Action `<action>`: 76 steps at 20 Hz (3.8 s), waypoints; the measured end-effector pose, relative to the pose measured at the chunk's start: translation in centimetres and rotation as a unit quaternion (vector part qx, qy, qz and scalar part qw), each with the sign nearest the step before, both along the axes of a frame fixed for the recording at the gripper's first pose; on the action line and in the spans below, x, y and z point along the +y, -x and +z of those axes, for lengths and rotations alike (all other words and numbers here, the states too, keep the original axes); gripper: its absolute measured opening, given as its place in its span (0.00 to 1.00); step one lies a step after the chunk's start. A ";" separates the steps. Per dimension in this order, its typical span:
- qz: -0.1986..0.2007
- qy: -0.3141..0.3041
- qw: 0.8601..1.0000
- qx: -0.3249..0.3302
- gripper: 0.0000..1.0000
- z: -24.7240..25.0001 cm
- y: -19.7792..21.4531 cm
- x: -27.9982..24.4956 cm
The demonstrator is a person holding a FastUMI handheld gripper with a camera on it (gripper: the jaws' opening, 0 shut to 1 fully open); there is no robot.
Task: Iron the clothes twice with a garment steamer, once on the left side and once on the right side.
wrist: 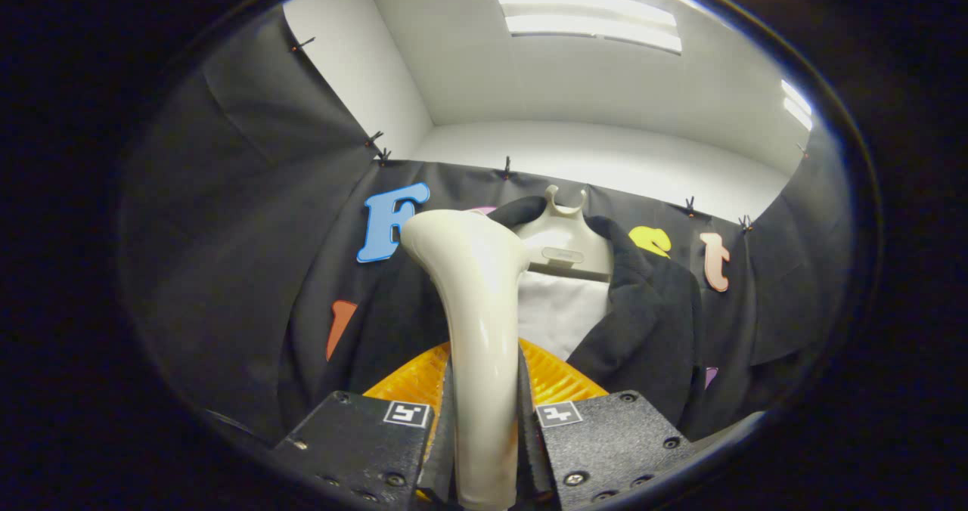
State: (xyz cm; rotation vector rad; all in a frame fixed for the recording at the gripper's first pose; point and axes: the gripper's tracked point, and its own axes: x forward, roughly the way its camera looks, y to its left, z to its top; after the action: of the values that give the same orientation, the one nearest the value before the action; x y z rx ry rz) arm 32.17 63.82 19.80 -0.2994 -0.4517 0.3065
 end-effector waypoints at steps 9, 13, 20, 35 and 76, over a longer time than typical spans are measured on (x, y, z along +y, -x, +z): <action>-0.013 0.038 0.996 0.082 0.38 -8.1 1.0 -1.6; -0.025 0.043 0.993 0.106 0.38 -9.8 0.8 -2.3; -0.024 0.062 0.986 0.151 0.38 -15.6 2.6 -3.6; -0.039 0.106 0.967 0.230 0.38 -25.4 4.2 -8.1; -0.245 -0.018 0.910 0.333 0.38 -24.0 26.5 -42.8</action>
State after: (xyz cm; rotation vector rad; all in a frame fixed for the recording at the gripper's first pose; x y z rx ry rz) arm 5.65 20.98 -4.21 -0.2436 0.2975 -0.1022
